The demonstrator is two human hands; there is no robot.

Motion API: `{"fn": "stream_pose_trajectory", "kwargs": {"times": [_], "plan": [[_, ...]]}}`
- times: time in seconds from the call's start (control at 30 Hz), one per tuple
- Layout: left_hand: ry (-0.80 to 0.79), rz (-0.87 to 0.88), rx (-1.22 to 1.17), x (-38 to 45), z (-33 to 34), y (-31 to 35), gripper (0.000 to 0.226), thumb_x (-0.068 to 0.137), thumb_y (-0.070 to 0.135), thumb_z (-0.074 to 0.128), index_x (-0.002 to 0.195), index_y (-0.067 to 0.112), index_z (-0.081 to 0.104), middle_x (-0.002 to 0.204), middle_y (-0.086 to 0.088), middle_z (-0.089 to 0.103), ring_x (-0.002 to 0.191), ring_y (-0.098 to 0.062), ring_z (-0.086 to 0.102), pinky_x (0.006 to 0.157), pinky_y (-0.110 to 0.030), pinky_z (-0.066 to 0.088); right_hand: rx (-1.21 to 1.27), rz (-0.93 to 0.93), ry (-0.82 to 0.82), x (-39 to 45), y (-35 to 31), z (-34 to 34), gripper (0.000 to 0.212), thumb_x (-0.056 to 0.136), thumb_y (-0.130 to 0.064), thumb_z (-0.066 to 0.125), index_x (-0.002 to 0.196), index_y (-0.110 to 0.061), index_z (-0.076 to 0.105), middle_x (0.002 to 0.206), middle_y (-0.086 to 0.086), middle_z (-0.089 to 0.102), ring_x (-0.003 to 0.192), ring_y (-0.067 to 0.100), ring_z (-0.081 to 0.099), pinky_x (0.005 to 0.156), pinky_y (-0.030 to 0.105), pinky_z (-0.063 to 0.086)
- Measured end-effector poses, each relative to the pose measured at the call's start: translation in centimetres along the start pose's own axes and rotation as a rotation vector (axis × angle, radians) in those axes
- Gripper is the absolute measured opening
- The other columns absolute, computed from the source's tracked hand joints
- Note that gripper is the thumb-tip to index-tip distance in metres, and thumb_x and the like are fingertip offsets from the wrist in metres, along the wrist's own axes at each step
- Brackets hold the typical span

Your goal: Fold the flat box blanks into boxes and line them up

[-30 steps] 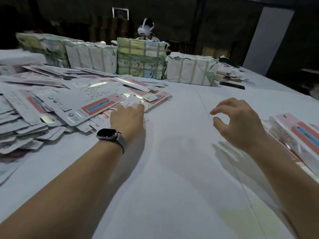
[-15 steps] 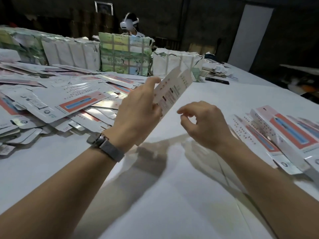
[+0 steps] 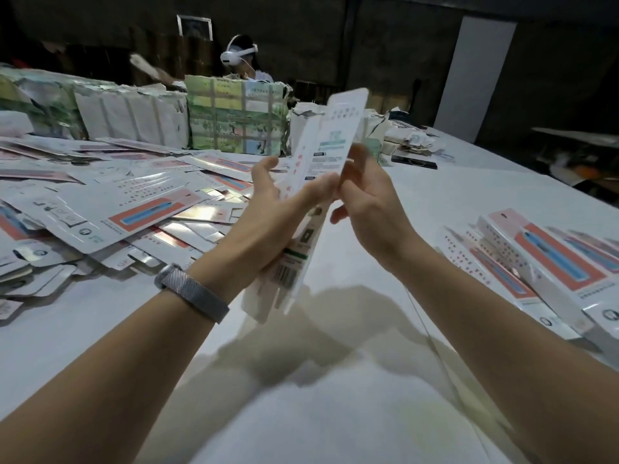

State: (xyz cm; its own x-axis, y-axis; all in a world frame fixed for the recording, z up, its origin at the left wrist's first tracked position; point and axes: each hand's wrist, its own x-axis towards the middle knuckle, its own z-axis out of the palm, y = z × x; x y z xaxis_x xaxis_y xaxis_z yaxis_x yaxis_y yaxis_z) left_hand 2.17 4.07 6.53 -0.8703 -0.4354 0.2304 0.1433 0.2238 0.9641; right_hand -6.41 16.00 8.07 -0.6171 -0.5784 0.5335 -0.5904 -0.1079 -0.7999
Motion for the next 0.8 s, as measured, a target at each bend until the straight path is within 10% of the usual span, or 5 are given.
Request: {"fn": "stream_pose_trajectory", "kwargs": {"times": [0.13, 0.33, 0.53, 0.8], "plan": [[-0.148, 0.028, -0.072, -0.4, 1.1, 0.1, 0.07, 0.074, 0.067, 0.054, 0.133, 0.033, 0.04, 0.07, 0.035, 0.064, 0.059, 0.008, 0.061, 0.057, -0.016, 0.046, 0.214, 0.021, 0.061, 0.9, -0.2, 1.2, 0.05, 0.084, -0.021, 0.043, 0.131, -0.039, 0.038, 0.129, 0.009, 0.056, 0.106, 0.028, 0.065, 0.076, 0.05, 0.058], [-0.281, -0.134, -0.294, -0.8, 0.4, 0.2, 0.061, 0.101, 0.056, 0.02, 0.12, 0.019, 0.064, 0.127, -0.013, 0.065, 0.086, -0.027, 0.073, 0.071, -0.037, 0.06, 0.121, 0.074, 0.107, 0.9, 0.9, 0.6, 0.044, 0.091, -0.025, 0.047, 0.135, -0.028, 0.051, 0.117, 0.006, 0.054, 0.088, 0.006, 0.064, 0.058, 0.013, 0.05], [-0.272, -0.193, -0.565, -0.7, 0.7, 0.3, 0.058, 0.102, 0.032, 0.026, 0.075, 0.013, 0.074, 0.072, -0.009, 0.071, 0.059, -0.02, 0.069, 0.056, -0.029, 0.06, 0.096, 0.204, 0.184, 1.1, 1.0, -0.5, 0.044, 0.093, -0.019, 0.066, 0.135, -0.018, 0.053, 0.127, 0.002, 0.062, 0.082, 0.013, 0.073, 0.067, 0.03, 0.061], [-0.052, 0.026, -0.147, -0.3, 1.4, -0.5, 0.036, 0.102, 0.011, 0.035, 0.113, 0.036, 0.059, 0.079, 0.011, 0.074, 0.065, -0.004, 0.071, 0.049, -0.018, 0.052, -0.52, 0.017, 0.204, 0.2, 2.0, -1.5, 0.039, 0.091, -0.036, 0.069, 0.128, -0.023, 0.066, 0.117, -0.005, 0.047, 0.101, 0.012, 0.055, 0.093, 0.03, 0.048]]}}
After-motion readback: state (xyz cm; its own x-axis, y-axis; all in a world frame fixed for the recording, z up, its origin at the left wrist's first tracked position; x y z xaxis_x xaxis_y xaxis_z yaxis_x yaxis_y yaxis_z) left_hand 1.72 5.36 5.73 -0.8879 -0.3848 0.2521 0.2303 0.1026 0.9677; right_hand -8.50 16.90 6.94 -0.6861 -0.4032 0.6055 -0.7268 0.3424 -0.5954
